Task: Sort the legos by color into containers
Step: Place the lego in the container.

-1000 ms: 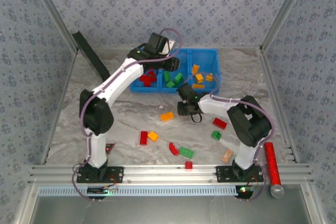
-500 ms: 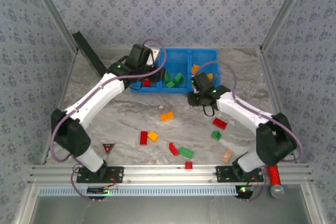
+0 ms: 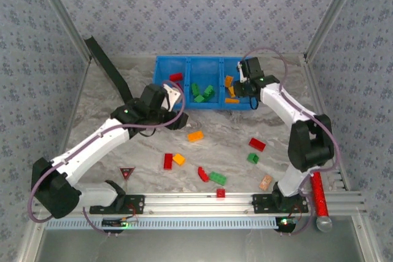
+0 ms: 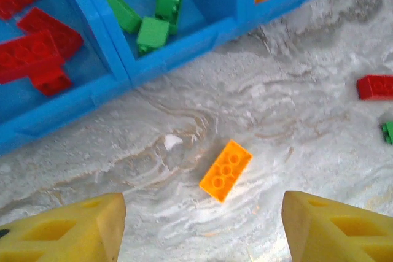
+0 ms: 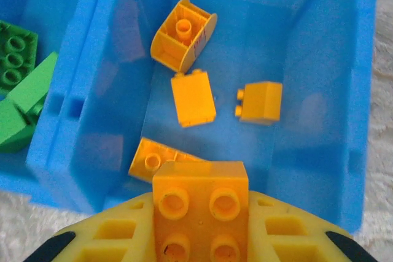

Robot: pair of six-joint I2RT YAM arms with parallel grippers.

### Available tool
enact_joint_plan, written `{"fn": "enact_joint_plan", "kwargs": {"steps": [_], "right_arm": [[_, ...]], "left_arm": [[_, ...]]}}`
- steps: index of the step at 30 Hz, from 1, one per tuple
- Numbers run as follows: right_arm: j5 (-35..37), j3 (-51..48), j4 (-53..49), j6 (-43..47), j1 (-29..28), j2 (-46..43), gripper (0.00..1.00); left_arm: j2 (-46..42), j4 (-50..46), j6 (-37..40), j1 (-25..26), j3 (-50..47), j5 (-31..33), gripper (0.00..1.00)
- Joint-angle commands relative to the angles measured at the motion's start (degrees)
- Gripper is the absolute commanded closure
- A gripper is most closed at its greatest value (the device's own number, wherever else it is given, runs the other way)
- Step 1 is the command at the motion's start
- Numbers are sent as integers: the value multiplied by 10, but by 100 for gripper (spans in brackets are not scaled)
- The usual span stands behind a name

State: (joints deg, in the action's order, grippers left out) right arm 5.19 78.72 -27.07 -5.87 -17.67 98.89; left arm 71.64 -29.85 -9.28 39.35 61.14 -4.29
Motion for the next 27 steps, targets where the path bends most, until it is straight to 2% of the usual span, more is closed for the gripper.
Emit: {"fn": "enact_joint_plan", "kwargs": {"steps": [1, 10, 14, 21, 27], "right_arm": [[-11, 53, 5, 24, 8, 57, 70], [-23, 140, -18, 26, 12, 166, 63], [-29, 144, -18, 27, 17, 176, 59], [-39, 146, -19, 29, 24, 180, 51], [-39, 151, -25, 26, 25, 168, 48]], "left_arm": [[-21, -9, -9, 14, -29, -8, 31], [-39, -39, -90, 62, -107, 15, 29], [-72, -28, -139, 64, -161, 37, 29], [-132, -43, -180, 66, -217, 29, 29], [-146, -40, -215, 79, -251, 22, 28]]}}
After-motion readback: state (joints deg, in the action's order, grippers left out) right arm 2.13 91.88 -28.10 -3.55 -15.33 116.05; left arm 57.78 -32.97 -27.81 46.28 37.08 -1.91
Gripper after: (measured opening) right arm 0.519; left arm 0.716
